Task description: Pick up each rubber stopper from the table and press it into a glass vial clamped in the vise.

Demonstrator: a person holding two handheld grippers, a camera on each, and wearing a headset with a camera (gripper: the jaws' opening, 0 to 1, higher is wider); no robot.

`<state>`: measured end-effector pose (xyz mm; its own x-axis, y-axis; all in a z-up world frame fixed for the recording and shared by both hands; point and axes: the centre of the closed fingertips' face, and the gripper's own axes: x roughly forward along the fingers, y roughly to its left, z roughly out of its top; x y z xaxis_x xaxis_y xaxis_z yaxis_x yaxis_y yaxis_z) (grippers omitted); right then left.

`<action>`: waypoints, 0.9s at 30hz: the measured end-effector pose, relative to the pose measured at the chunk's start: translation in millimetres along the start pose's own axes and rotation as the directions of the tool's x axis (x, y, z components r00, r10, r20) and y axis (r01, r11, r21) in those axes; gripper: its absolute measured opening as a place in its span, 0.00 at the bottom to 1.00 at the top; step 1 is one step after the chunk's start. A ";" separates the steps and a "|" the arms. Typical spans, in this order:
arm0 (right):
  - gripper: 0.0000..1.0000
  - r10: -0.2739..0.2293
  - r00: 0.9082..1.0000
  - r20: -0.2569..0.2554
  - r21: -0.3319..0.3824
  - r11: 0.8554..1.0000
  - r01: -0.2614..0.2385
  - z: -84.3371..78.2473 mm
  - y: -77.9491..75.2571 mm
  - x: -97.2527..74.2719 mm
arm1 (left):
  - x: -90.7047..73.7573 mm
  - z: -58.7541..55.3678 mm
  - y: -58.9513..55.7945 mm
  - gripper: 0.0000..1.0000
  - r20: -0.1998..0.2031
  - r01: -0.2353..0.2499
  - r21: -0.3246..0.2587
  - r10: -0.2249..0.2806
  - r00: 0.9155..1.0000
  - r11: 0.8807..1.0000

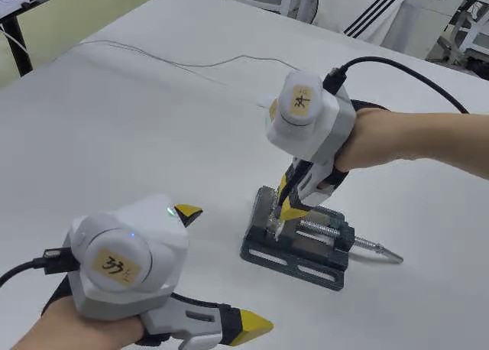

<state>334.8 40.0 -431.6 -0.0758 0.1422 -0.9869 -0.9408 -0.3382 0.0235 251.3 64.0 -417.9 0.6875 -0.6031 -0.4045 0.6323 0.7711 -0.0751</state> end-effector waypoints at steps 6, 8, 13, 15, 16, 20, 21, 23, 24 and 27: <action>0.07 0.001 1.000 0.000 -0.021 1.000 -0.001 -0.2 0.1 -0.3 | 0.7 0.1 -1.1 0.99 -0.003 0.005 0.000 -0.005 1.000 1.000; 0.08 0.006 1.000 0.002 -0.018 1.000 -0.006 -0.2 0.7 -0.4 | 0.6 0.2 -1.0 0.99 -0.003 0.005 0.000 -0.005 1.000 1.000; 0.12 0.009 1.000 0.009 -0.019 1.000 -0.009 -1.3 2.2 -2.7 | 1.1 0.8 -0.9 0.99 -0.005 0.007 0.002 -0.007 1.000 1.000; 0.12 -0.001 1.000 0.019 -0.016 1.000 0.001 -1.5 0.0 -5.6 | 1.2 0.6 -0.9 0.98 -0.007 0.008 0.004 -0.008 1.000 1.000; 0.12 -0.002 1.000 0.023 -0.013 1.000 0.002 -1.6 -0.7 -7.3 | 1.1 0.4 -0.6 0.99 -0.009 0.007 0.004 -0.007 1.000 1.000; 0.07 0.002 0.999 0.048 -0.007 1.000 -0.001 1.4 -0.8 -11.6 | 1.1 0.2 0.4 0.99 -0.014 0.009 0.005 -0.009 1.000 1.000; 0.06 0.005 0.999 0.052 -0.012 1.000 -0.004 1.7 -0.5 -12.0 | 0.9 0.5 0.6 0.99 -0.014 0.009 0.006 -0.009 1.000 1.000; 0.04 0.005 0.999 0.051 -0.013 1.000 -0.004 1.8 -0.5 -11.7 | 0.7 1.1 1.2 0.99 -0.013 0.008 0.006 -0.008 1.000 1.000; 0.03 0.011 0.999 0.052 -0.012 1.000 -0.010 2.0 0.5 -11.5 | 0.5 1.4 1.5 0.99 -0.014 0.009 0.005 -0.009 1.000 1.000; 0.01 0.017 0.998 0.053 -0.015 1.000 -0.016 2.4 2.3 -10.5 | -0.2 2.7 3.3 0.99 -0.010 0.005 0.002 -0.005 1.000 1.000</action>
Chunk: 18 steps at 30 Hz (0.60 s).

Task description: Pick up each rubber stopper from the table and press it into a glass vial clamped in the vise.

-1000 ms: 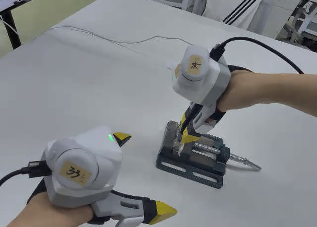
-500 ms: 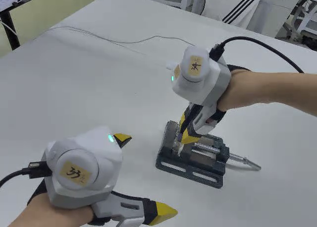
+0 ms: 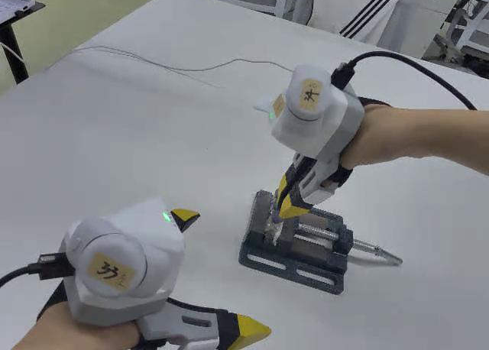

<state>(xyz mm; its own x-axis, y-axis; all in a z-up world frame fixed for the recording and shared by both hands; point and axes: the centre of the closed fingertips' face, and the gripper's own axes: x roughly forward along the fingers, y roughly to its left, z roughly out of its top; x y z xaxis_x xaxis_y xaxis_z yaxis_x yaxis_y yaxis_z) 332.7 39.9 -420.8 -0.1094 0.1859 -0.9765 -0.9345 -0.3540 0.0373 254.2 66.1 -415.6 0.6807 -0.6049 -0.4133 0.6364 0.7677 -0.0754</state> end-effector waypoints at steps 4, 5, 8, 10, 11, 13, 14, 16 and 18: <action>0.00 0.006 1.000 -0.005 0.000 1.000 -0.006 -0.9 1.0 2.5 | -1.2 -0.2 1.9 0.99 -0.001 -0.004 -0.004 0.004 1.000 1.000; 0.00 0.005 1.000 -0.008 -0.001 1.000 -0.005 -1.6 1.0 3.2 | -1.5 -0.3 2.1 0.99 -0.002 -0.005 -0.004 0.005 1.000 1.000; 0.00 0.005 1.000 -0.006 0.005 1.000 -0.005 -2.4 0.5 4.2 | -2.3 -0.9 1.9 0.99 -0.003 -0.005 -0.005 0.005 1.000 1.000; 0.00 0.007 1.000 -0.002 0.009 1.000 -0.007 -2.0 0.6 4.7 | -2.3 -2.2 1.4 0.99 -0.006 -0.004 -0.007 0.004 1.000 1.000; 0.00 0.007 1.000 -0.003 0.010 1.000 -0.007 -1.9 0.9 4.9 | -2.2 -2.7 1.3 0.99 -0.008 -0.003 -0.007 0.003 1.000 1.000; 0.00 0.006 1.000 -0.004 0.006 1.000 -0.006 -1.8 0.2 5.0 | -1.9 -3.7 0.8 0.99 -0.012 -0.001 -0.006 0.001 1.000 1.000; 0.00 0.006 1.000 -0.002 0.011 1.000 -0.006 -1.6 -0.2 5.3 | -1.6 -3.8 0.6 0.99 -0.012 0.001 -0.006 -0.001 1.000 1.000; 0.00 0.003 1.000 -0.002 0.012 1.000 -0.003 -1.3 -0.4 5.5 | -1.0 -3.6 0.3 0.99 -0.012 0.003 -0.008 -0.003 1.000 1.000; 0.00 -0.002 1.000 -0.003 0.013 1.000 0.002 -1.0 0.2 5.6 | 0.0 -3.8 0.2 0.99 -0.014 0.004 -0.006 -0.004 1.000 1.000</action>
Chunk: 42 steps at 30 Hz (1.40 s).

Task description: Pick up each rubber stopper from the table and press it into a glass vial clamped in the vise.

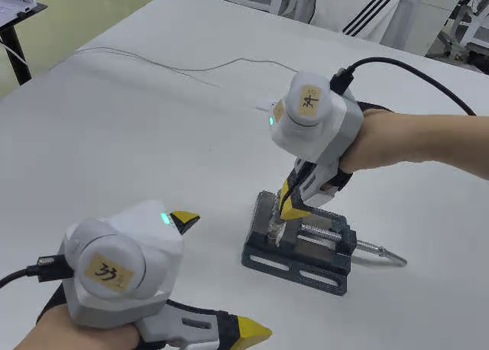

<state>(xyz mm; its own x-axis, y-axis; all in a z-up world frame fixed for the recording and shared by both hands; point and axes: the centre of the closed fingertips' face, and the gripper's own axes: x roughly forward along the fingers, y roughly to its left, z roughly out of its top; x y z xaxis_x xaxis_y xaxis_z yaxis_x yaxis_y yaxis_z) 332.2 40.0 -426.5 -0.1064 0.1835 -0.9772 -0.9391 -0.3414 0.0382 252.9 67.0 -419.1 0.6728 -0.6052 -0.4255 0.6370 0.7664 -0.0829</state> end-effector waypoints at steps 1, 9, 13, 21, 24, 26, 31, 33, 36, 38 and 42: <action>0.00 -0.003 1.000 -0.003 -0.002 1.000 0.003 0.0 -0.6 0.6 | 0.4 0.0 -0.3 0.99 -0.001 0.002 0.000 -0.002 1.000 1.000; 0.00 -0.016 1.000 -0.013 0.012 1.000 0.016 0.3 -0.7 1.1 | 0.8 1.2 1.9 0.99 -0.004 0.001 0.002 -0.001 1.000 1.000; 0.00 -0.022 1.000 -0.014 0.008 1.000 0.022 0.2 -1.2 1.5 | 0.6 1.1 4.0 0.99 -0.003 -0.002 -0.002 0.002 1.000 1.000; 0.00 0.003 1.000 -0.024 0.045 0.999 -0.002 -0.9 -2.9 2.0 | 3.3 0.4 5.1 0.99 -0.001 -0.001 -0.016 0.001 1.000 1.000; 0.00 0.013 0.999 -0.032 0.060 0.998 -0.011 -0.2 -3.6 2.7 | 5.8 -0.4 4.9 0.99 -0.004 0.002 -0.018 -0.002 1.000 1.000; 0.00 0.017 0.999 -0.044 0.056 0.998 -0.014 0.3 -3.3 3.5 | 7.7 0.0 4.8 0.99 -0.003 0.005 -0.020 -0.005 1.000 1.000; 0.00 0.022 0.997 -0.074 0.039 0.999 -0.019 1.2 -2.1 4.7 | 11.5 1.1 5.5 0.99 0.003 0.006 -0.027 -0.006 1.000 1.000; 0.00 0.027 0.996 -0.079 0.044 0.999 -0.024 0.8 -1.9 4.9 | 12.3 0.8 5.9 0.99 0.003 0.007 -0.030 -0.007 1.000 1.000; 0.00 0.042 0.996 -0.080 0.063 0.997 -0.037 0.5 -1.8 5.1 | 13.7 -0.6 6.4 0.99 0.001 0.009 -0.034 -0.009 1.000 0.999; 0.00 0.052 0.996 -0.077 0.067 0.997 -0.047 0.4 -1.5 5.1 | 14.0 -1.1 6.7 0.99 0.003 0.009 -0.040 -0.009 1.000 0.999; 0.00 0.067 0.995 -0.071 0.070 0.996 -0.062 -0.5 0.0 5.3 | 14.6 -2.5 8.1 0.99 -0.002 0.009 -0.043 -0.009 1.000 0.999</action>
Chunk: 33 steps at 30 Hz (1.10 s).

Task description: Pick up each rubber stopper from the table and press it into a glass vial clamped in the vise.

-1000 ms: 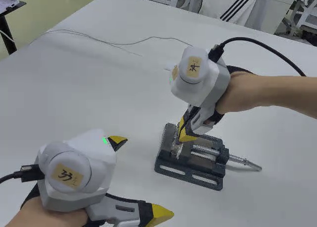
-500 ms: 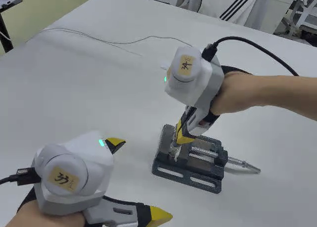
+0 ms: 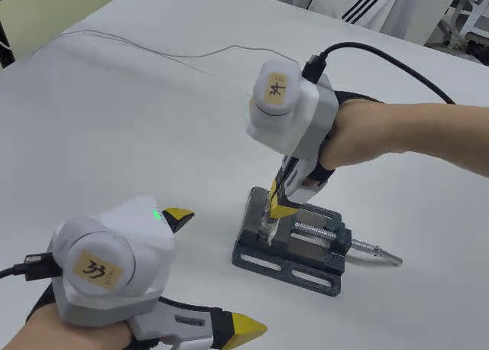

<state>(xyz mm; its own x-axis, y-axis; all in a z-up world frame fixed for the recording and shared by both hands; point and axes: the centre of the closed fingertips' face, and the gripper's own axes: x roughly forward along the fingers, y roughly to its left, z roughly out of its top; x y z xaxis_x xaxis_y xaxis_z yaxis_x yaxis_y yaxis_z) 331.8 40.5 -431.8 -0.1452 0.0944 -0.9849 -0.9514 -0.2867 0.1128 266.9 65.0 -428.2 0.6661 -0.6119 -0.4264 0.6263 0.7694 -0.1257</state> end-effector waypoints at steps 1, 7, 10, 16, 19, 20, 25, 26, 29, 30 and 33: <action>0.00 0.002 1.000 0.005 0.000 1.000 -0.002 -0.3 -0.5 0.0 | -0.4 0.6 0.9 0.99 0.004 -0.003 -0.001 0.003 1.000 1.000; 0.00 -0.010 1.000 0.002 0.003 1.000 0.010 -0.6 1.3 0.6 | -0.4 0.1 3.0 0.99 0.002 -0.004 -0.005 0.004 1.000 1.000; 0.00 -0.007 1.000 -0.013 0.002 1.000 0.007 0.5 1.5 1.1 | 1.0 1.2 2.3 0.99 0.002 0.000 -0.003 0.000 1.000 1.000; 0.00 -0.043 0.996 -0.073 -0.027 0.999 0.042 1.7 2.3 1.7 | 3.8 6.5 -0.9 0.99 0.006 0.010 0.004 -0.010 1.000 1.000; 0.00 -0.033 0.997 -0.069 0.000 0.999 0.033 -0.2 0.6 0.5 | 3.7 10.1 -3.5 0.99 0.007 0.015 0.014 -0.016 1.000 1.000; 0.00 -0.033 0.997 -0.065 0.000 0.999 0.033 -0.4 0.9 0.5 | 3.3 11.2 -3.2 0.99 0.008 0.012 0.019 -0.012 1.000 1.000; 0.00 -0.046 0.997 -0.067 -0.008 0.999 0.046 -0.8 -1.1 1.2 | 1.4 16.4 -4.3 0.99 0.009 0.010 0.028 -0.010 1.000 1.000; 0.00 -0.045 0.997 -0.064 0.001 0.999 0.045 -1.0 -1.7 0.8 | 1.0 17.2 -4.5 0.99 0.010 0.009 0.028 -0.010 1.000 1.000; 0.00 -0.033 0.998 -0.054 0.016 0.999 0.034 -1.1 -2.5 0.6 | -1.1 19.3 -5.9 0.99 0.005 0.007 0.038 -0.007 1.000 0.999; 0.00 -0.031 0.998 -0.056 0.016 0.999 0.032 -1.0 -2.6 0.6 | -2.0 19.5 -6.4 0.99 0.004 0.008 0.038 -0.008 1.000 0.999; 0.00 -0.034 0.997 -0.064 0.017 0.999 0.035 0.0 -1.8 0.8 | -4.8 20.2 -5.9 0.99 0.000 0.000 0.047 0.000 1.000 0.999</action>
<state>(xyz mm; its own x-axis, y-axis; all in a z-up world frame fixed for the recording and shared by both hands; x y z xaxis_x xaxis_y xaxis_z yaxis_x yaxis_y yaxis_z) 333.3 41.1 -432.8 -0.0954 0.0424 -0.9945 -0.9602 -0.2674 0.0807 268.2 59.7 -407.3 0.6662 -0.6119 -0.4263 0.6448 0.7598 -0.0831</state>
